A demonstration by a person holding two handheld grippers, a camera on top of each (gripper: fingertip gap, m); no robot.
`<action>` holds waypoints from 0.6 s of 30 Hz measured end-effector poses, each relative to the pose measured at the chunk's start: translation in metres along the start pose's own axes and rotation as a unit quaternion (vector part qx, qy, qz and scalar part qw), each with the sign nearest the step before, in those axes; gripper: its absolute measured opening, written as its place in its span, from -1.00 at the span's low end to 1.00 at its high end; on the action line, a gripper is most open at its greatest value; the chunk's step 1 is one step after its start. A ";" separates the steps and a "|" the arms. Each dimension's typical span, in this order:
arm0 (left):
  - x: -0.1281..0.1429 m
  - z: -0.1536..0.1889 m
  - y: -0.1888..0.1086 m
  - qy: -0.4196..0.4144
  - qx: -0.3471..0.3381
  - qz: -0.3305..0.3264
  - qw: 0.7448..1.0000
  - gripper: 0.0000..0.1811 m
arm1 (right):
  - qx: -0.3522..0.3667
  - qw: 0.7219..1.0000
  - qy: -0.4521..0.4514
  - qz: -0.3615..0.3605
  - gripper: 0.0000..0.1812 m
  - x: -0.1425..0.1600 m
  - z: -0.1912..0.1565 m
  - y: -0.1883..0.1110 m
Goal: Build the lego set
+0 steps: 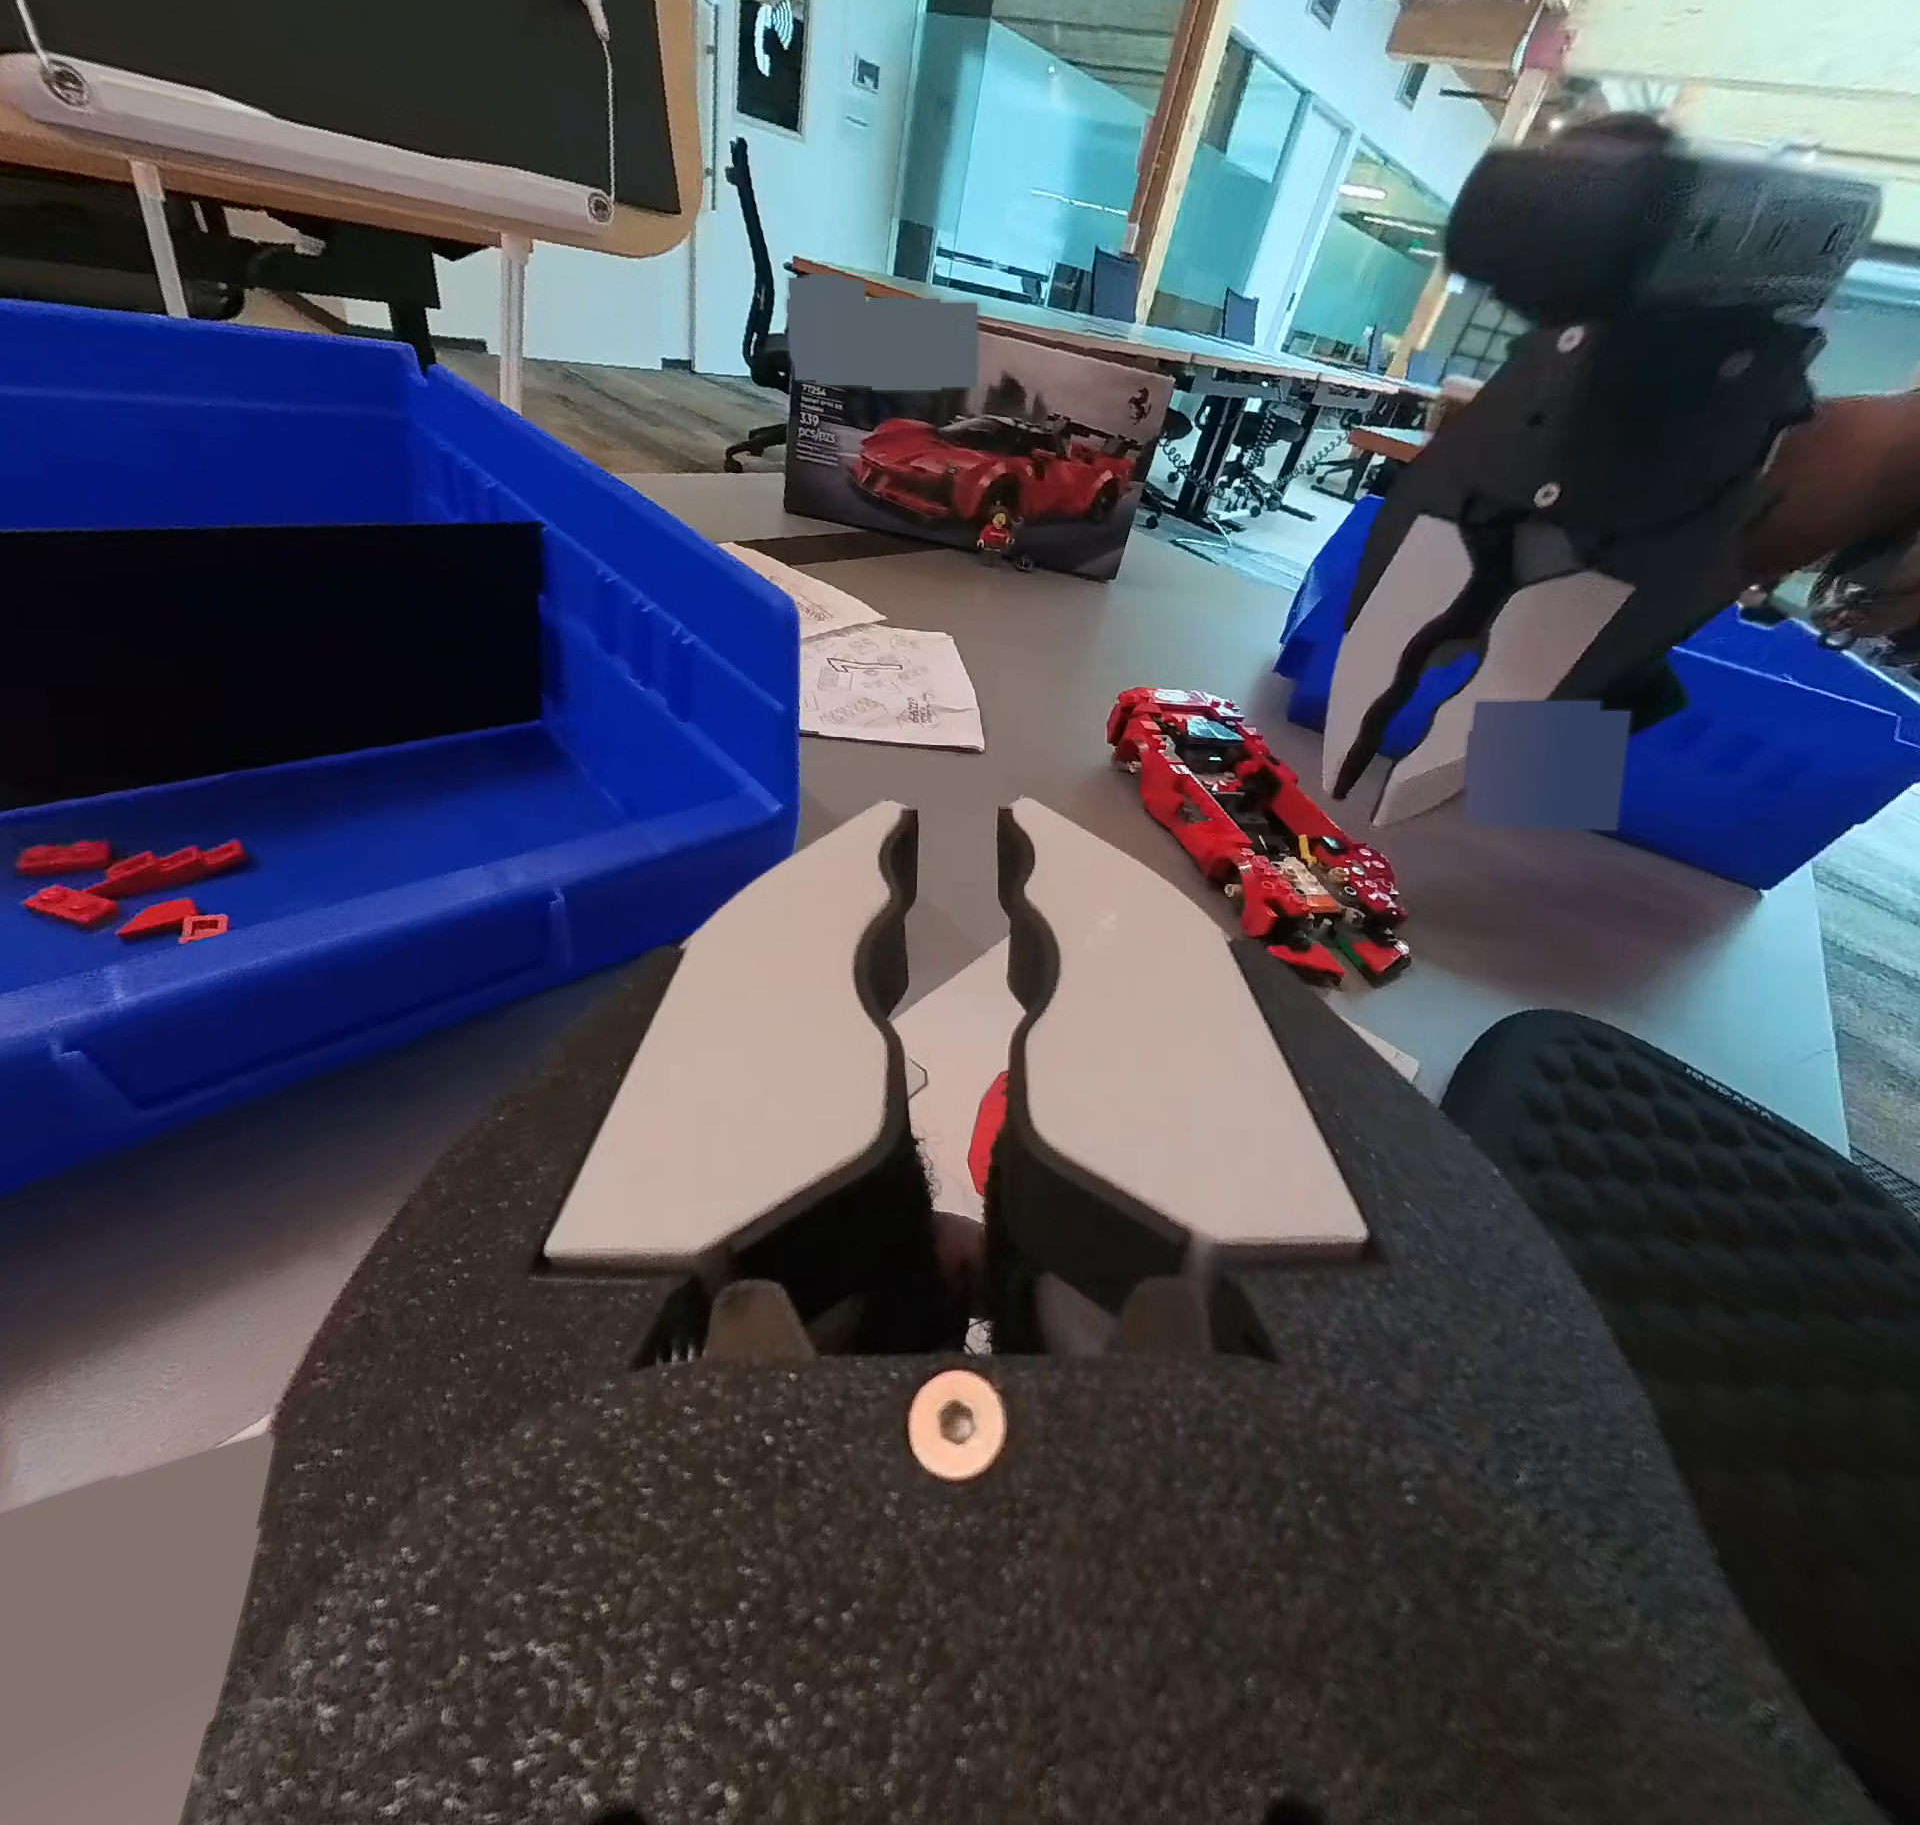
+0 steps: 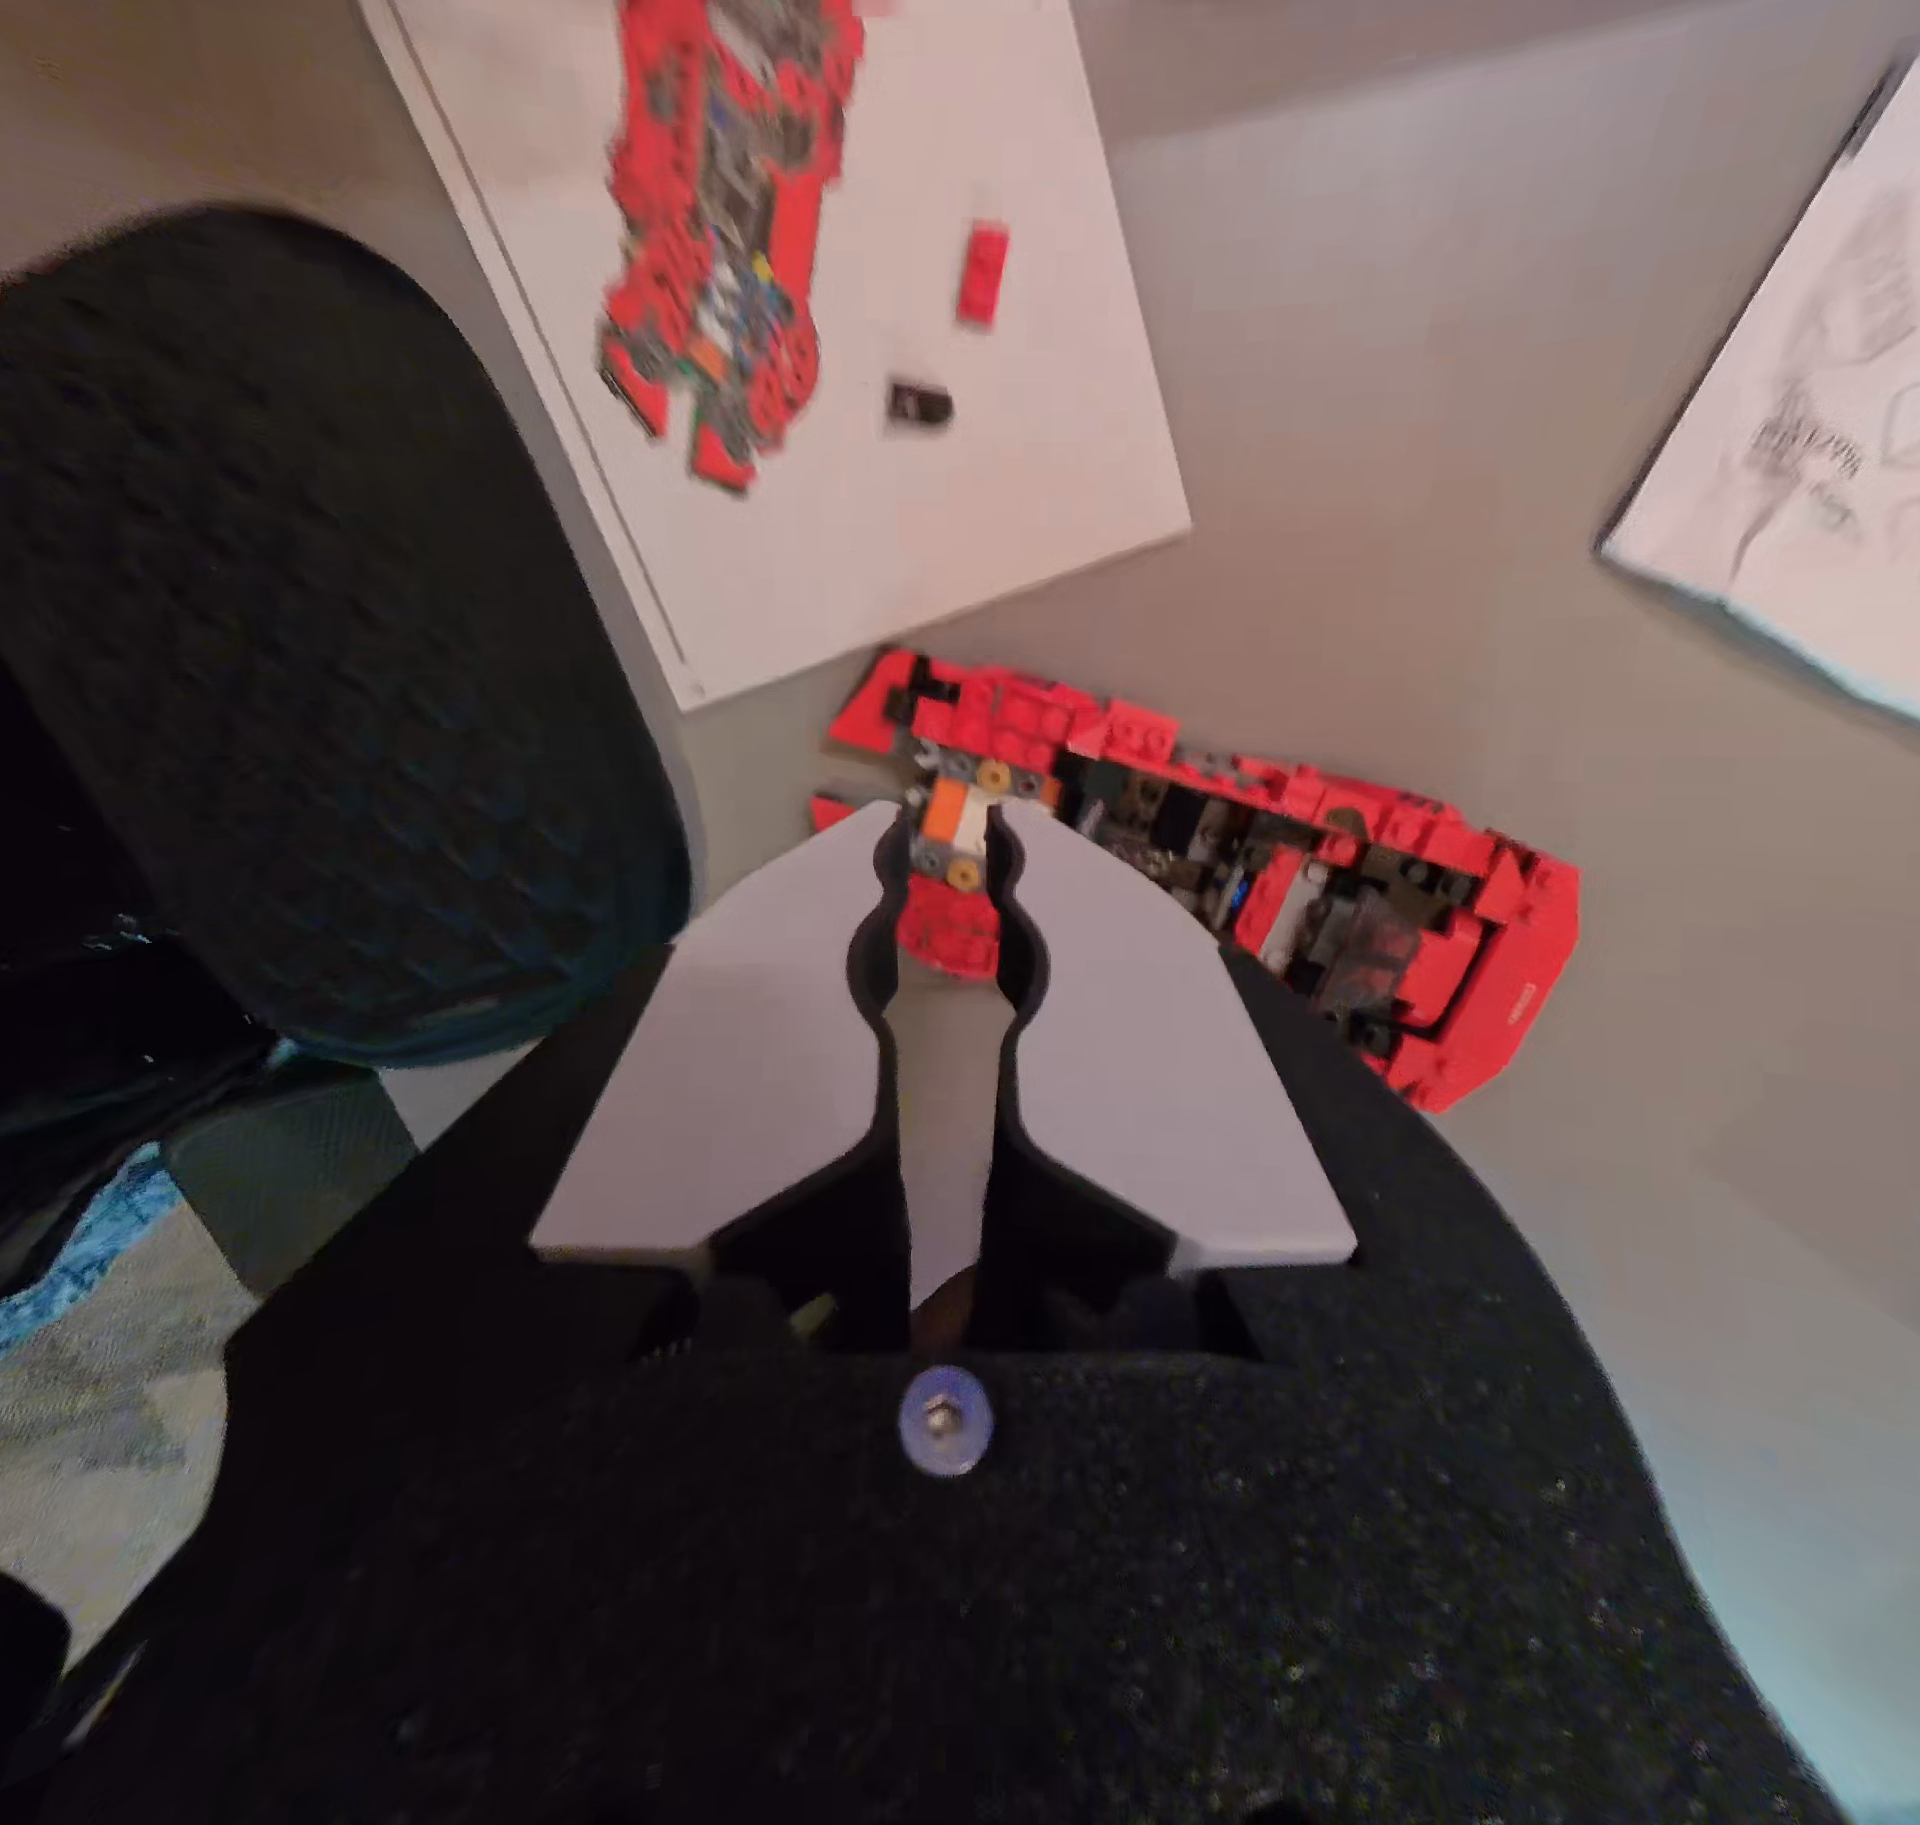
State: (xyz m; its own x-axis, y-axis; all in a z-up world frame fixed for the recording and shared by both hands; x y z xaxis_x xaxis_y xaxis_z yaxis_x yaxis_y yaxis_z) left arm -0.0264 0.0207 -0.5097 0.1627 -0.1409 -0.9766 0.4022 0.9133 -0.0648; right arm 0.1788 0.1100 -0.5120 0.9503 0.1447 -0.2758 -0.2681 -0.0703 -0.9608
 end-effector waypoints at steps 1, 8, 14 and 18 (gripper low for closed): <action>0.001 0.000 0.001 -0.002 0.003 -0.004 1.000 -0.85 | -0.004 1.000 -0.002 0.026 -0.85 -0.007 -0.003 -0.003; 0.011 0.000 0.004 -0.016 0.019 -0.035 0.999 -0.86 | -0.036 0.995 -0.021 0.095 -0.84 -0.034 -0.023 0.008; 0.014 0.002 0.006 -0.014 0.026 -0.044 0.999 -0.87 | -0.044 0.997 -0.048 0.048 -0.82 -0.035 -0.019 0.037; 0.016 0.003 0.008 -0.013 0.030 -0.052 0.998 -0.87 | -0.055 0.992 -0.116 0.013 -0.77 -0.040 -0.015 0.046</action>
State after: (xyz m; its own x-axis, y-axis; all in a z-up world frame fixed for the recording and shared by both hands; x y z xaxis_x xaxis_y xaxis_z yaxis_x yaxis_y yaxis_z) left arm -0.0184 0.0245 -0.5249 0.1409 -0.2444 -0.9594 0.4721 0.8684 -0.1519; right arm 0.1310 0.0860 -0.5452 0.8782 0.3631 -0.3113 -0.2611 -0.1814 -0.9481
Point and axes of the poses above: each gripper's, where its closed fingertips meet, y out along the fingers, x out of its underside, z = x × y across the jaws, the point moved 5 cm from there along -y, back along the fingers
